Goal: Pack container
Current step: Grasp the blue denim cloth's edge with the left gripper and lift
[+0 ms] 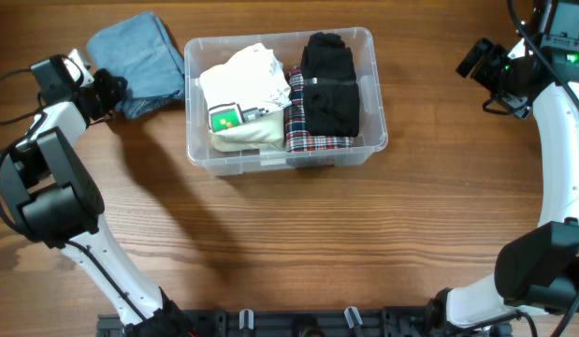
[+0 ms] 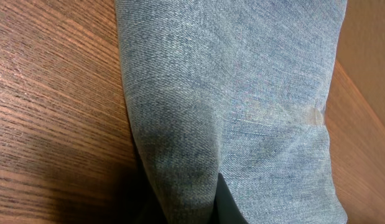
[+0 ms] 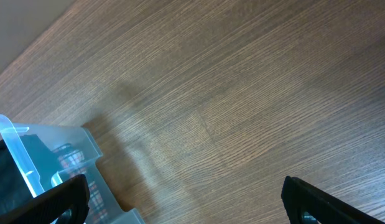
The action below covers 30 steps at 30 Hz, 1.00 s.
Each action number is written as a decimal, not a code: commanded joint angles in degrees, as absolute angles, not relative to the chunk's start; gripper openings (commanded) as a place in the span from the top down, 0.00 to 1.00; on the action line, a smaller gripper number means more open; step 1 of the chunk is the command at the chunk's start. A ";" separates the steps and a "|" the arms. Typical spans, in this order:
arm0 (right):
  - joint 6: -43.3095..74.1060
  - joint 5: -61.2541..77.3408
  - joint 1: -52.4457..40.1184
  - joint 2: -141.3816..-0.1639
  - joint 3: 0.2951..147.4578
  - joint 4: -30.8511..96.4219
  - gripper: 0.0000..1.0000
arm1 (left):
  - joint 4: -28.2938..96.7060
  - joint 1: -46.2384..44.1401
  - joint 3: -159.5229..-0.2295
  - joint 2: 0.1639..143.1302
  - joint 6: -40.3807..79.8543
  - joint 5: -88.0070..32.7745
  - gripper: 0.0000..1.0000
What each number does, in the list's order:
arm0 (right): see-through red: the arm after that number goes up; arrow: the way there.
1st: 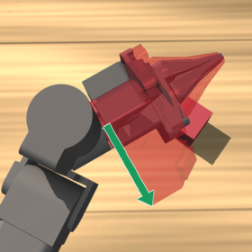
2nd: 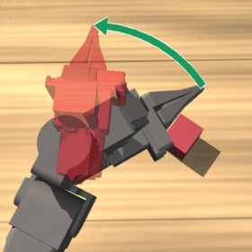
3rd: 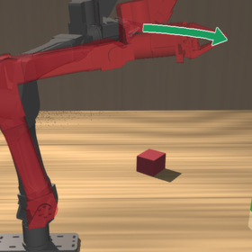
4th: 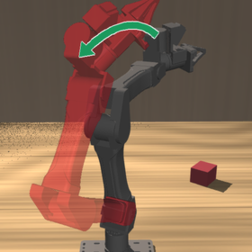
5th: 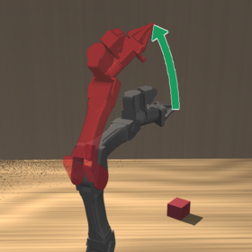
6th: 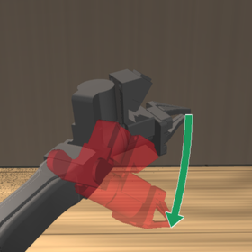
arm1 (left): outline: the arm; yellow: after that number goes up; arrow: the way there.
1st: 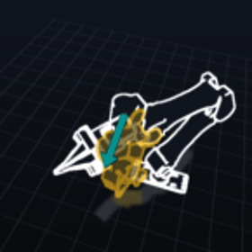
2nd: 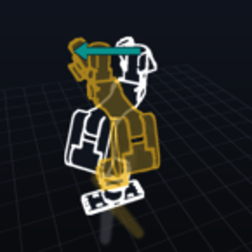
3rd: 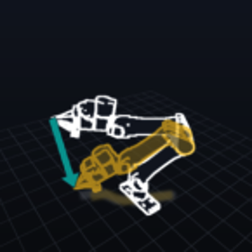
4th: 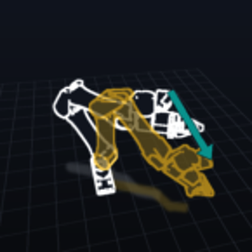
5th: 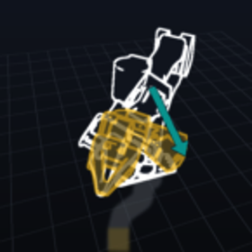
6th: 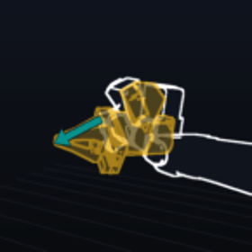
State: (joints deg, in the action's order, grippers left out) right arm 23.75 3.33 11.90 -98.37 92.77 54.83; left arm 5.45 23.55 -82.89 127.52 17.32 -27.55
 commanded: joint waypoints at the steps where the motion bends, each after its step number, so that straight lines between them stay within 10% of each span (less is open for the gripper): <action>1: 24.14 2.39 11.86 -99.18 93.27 54.65 0.00 | 6.66 22.39 -82.41 128.64 20.10 -29.30 0.96; 30: 24.16 2.37 11.86 -99.18 93.27 54.65 0.00 | 18.90 21.96 -82.43 89.25 20.32 -39.11 0.96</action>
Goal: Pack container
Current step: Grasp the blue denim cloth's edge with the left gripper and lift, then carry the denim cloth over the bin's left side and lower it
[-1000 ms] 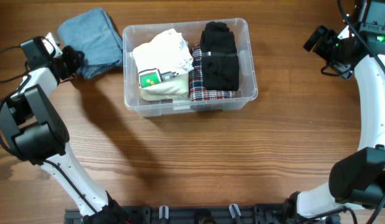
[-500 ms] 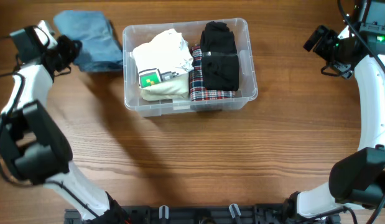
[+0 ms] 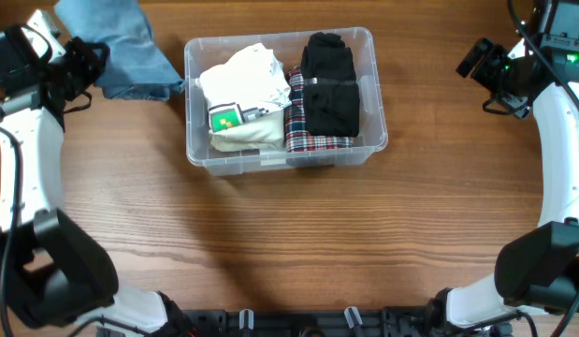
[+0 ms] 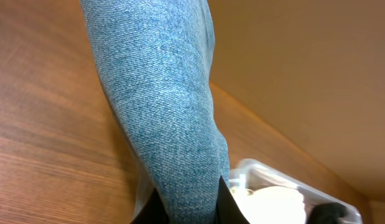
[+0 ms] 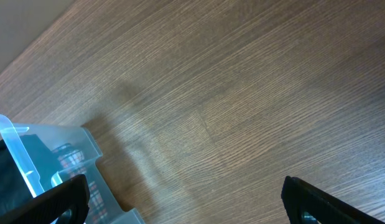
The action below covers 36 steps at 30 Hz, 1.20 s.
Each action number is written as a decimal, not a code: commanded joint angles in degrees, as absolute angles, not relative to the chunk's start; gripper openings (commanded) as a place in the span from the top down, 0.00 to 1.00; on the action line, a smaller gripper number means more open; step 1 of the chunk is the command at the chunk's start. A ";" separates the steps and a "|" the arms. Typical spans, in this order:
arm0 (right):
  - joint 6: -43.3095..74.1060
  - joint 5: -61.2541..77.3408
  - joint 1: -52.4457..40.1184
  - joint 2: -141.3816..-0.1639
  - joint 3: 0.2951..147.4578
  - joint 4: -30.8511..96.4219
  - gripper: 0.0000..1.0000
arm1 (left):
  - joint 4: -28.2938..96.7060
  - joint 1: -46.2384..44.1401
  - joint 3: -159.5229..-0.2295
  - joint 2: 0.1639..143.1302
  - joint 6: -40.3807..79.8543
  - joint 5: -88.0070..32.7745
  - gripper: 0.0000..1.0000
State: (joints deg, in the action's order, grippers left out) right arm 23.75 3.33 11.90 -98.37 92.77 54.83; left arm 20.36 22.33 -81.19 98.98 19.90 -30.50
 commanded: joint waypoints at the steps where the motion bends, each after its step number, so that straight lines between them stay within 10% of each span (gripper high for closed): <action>1: 24.16 2.37 11.86 -99.18 93.27 54.65 0.00 | 19.09 21.96 -82.41 87.50 21.12 -40.62 0.96; 17: 24.16 2.37 11.86 -99.18 93.27 54.65 0.00 | 35.48 17.17 -82.41 77.82 25.76 -59.22 0.96; 36: 24.16 2.37 11.86 -99.18 93.27 54.65 0.00 | 29.10 -2.28 -82.41 86.06 34.65 -30.09 0.96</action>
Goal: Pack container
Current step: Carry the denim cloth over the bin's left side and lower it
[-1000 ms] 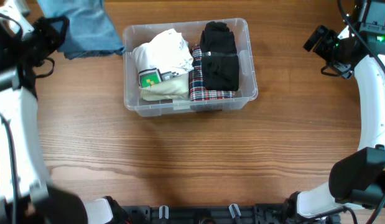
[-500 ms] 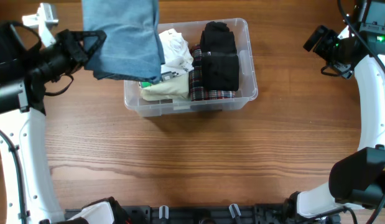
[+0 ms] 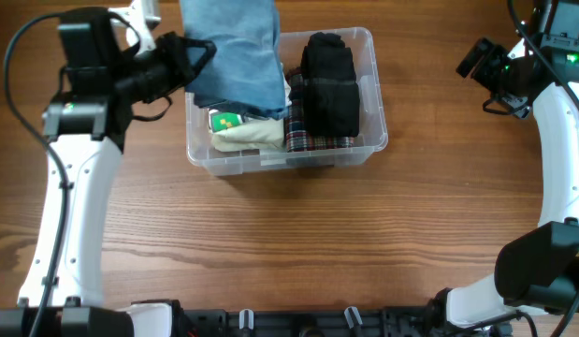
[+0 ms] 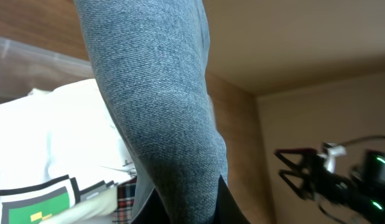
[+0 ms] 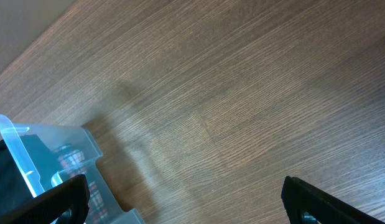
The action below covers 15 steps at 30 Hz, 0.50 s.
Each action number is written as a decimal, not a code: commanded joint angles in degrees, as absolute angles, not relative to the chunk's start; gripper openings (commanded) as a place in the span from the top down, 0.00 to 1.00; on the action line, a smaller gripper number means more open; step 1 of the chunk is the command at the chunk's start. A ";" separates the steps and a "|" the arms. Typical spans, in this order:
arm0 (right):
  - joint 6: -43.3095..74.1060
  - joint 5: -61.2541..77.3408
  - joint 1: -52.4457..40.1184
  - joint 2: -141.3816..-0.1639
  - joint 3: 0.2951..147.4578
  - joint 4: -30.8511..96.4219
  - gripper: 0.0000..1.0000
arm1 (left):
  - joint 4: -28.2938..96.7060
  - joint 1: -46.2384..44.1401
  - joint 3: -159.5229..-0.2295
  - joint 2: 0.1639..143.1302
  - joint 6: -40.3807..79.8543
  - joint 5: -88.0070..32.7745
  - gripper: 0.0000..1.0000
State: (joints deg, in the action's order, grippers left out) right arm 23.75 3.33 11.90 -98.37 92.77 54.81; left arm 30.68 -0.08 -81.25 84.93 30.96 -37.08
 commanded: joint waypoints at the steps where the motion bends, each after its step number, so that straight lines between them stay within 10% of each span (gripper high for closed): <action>1: 24.14 2.37 11.86 -99.18 93.27 54.65 0.00 | 29.15 -3.09 -82.41 86.76 35.59 -28.69 0.96; 15: 24.16 2.37 11.86 -99.18 93.27 54.65 0.00 | 29.36 -8.88 -81.36 93.93 38.00 -21.96 0.96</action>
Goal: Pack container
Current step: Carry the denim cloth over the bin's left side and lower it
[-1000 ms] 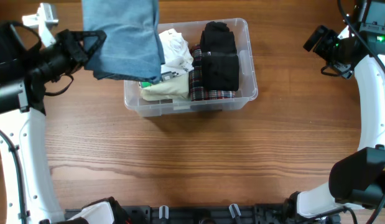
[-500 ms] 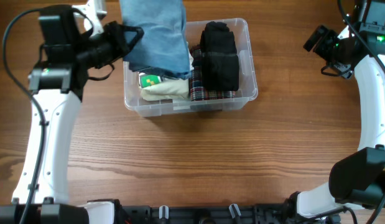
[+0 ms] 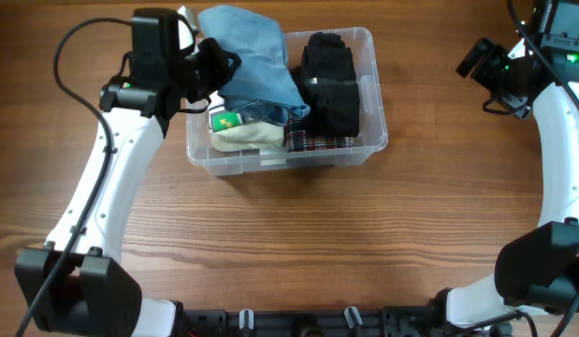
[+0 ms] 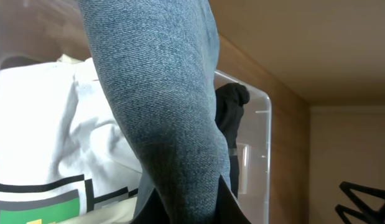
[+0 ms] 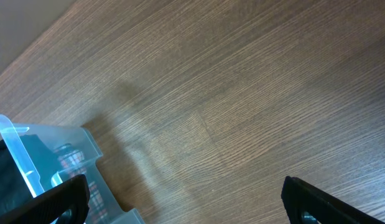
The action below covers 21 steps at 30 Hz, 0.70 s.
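The clear plastic container [image 3: 375, 56] stands at the table's far middle. It holds a white shirt with a green print [image 3: 235, 126], a plaid cloth [image 3: 317, 142] and a black garment [image 3: 328, 82]. Folded blue jeans [image 3: 253, 65] lie over the white shirt in the container's left half, with my left gripper [image 3: 212, 67] shut on their left edge. In the left wrist view the jeans [image 4: 161, 106] fill the middle and the fingers [image 4: 232, 210] pinch them. My right gripper [image 5: 186, 199] stands open over bare table at the far right.
The container's right corner [image 5: 30, 162] shows at the left of the right wrist view. Bare wooden table [image 3: 289, 243] spreads in front of the container and to both sides. The right arm [image 3: 560, 122] stands along the right edge.
My left gripper has moved right and lower with the jeans. They hung over the container's left edge; now they lie spread on the white shirt inside. The right arm has not moved.
The jeans lay on the table left of the container with my left gripper at them. Then the gripper held them raised at the far left corner, then over the container's left side, and now down inside on the white shirt. The right gripper stayed open throughout.
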Each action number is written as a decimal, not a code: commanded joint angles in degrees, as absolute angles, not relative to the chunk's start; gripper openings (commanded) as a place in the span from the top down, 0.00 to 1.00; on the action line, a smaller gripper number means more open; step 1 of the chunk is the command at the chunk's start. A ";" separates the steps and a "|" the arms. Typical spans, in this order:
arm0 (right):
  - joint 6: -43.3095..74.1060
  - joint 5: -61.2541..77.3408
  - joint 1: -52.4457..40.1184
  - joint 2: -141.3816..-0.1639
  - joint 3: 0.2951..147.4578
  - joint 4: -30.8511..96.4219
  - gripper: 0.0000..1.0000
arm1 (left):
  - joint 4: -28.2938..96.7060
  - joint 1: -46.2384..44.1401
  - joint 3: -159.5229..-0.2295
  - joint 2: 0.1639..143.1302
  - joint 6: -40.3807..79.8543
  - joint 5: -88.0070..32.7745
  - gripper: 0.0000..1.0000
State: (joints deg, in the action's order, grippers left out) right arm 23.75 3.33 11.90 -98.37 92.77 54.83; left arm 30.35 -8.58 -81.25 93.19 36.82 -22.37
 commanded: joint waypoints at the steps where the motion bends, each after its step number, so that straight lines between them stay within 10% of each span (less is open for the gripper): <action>1: 24.16 2.37 11.86 -99.18 93.27 54.65 0.00 | 29.67 -8.88 -81.17 94.11 38.00 -21.98 0.96; 4: 24.16 2.37 11.86 -99.18 93.27 54.65 0.00 | 32.38 -8.84 -81.10 94.13 37.65 -21.96 0.92; 9: 24.16 2.37 11.86 -99.18 93.27 54.65 0.00 | 35.97 -8.84 -81.10 94.13 34.70 -21.98 0.34; 21: 24.14 2.37 11.86 -99.18 93.27 54.65 0.00 | 31.38 -8.03 -81.12 87.72 28.95 -22.15 0.30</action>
